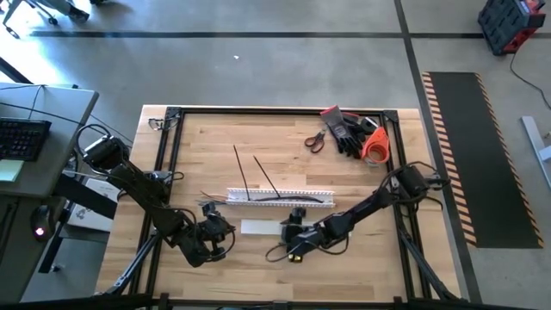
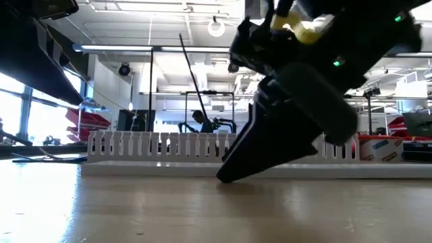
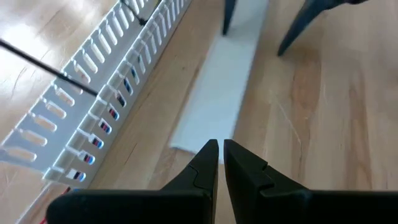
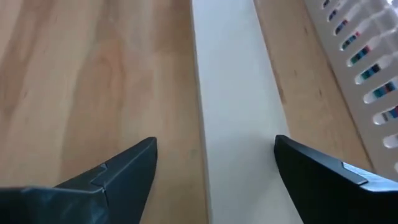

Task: Ziptie cables
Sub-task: Close the white cable duct

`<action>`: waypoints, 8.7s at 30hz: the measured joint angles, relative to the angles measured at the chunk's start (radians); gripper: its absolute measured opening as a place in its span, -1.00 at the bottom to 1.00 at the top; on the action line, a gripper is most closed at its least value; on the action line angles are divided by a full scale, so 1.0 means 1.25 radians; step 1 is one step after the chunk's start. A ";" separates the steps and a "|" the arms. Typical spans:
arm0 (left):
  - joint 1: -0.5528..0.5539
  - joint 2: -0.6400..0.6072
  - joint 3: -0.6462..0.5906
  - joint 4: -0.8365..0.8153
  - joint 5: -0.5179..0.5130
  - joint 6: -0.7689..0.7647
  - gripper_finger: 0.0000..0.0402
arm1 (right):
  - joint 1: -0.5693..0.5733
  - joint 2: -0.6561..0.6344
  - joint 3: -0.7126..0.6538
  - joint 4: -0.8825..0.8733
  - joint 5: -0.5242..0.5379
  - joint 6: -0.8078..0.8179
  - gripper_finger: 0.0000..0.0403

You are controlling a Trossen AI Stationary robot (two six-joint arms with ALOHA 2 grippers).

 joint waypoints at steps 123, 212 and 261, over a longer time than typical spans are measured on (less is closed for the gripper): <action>0.649 -0.517 -0.457 0.484 0.658 0.674 -1.00 | -0.319 -0.016 0.197 -0.098 -0.297 -0.261 0.07; 0.779 -0.165 -0.388 0.710 0.740 0.583 -0.79 | -0.323 0.006 0.284 -0.275 -0.349 -0.333 -0.80; 0.804 -0.186 -0.387 0.723 0.750 0.635 -0.27 | -0.410 0.010 0.311 -0.660 -0.406 -0.469 0.27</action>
